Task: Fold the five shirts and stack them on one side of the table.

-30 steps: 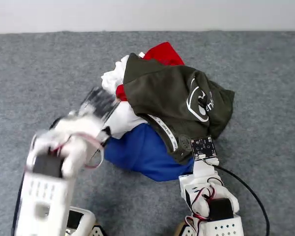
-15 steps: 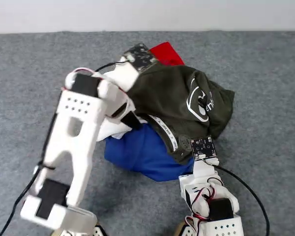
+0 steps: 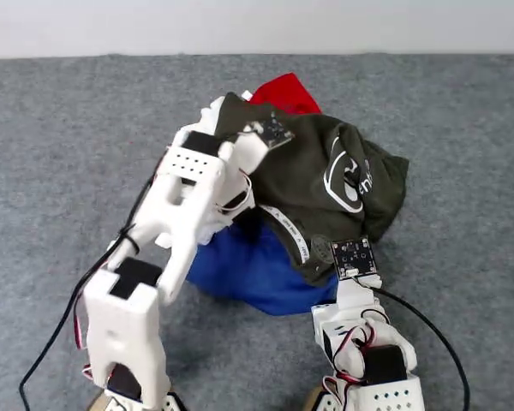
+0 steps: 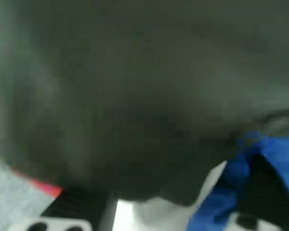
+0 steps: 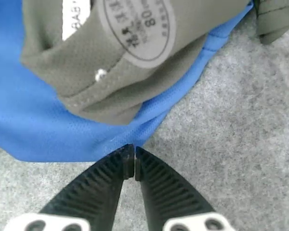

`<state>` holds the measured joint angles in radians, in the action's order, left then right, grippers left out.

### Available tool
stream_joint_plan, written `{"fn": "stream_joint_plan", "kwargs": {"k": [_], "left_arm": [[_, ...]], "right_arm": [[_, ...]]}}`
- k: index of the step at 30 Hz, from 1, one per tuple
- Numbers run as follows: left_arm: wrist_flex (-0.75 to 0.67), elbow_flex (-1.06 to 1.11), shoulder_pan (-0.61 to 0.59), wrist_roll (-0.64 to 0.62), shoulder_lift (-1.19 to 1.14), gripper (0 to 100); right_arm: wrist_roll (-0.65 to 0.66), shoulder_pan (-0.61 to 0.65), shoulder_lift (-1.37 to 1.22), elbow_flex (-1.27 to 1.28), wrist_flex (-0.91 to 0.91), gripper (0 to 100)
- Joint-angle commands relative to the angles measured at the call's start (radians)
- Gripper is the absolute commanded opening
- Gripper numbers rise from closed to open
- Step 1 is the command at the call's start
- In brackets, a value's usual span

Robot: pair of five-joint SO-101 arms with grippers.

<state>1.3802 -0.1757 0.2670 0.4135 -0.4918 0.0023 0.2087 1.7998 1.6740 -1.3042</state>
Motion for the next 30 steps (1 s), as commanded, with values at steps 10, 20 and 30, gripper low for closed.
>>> {"fn": "stream_joint_plan", "kwargs": {"k": [10, 20, 30], "left_arm": [[0.091, -0.122, -0.038, 0.003, 0.135, 1], [0.095, -0.200, -0.282, -0.130, 0.511, 1], [-0.029, -0.199, -0.712, -0.130, 0.641, 1]], "right_arm": [[0.009, -0.012, 0.012, 0.011, -0.004, 1.0], [0.009, -0.012, 0.012, 0.011, -0.004, 1.0], [0.009, -0.012, 0.012, 0.011, -0.004, 1.0]]}}
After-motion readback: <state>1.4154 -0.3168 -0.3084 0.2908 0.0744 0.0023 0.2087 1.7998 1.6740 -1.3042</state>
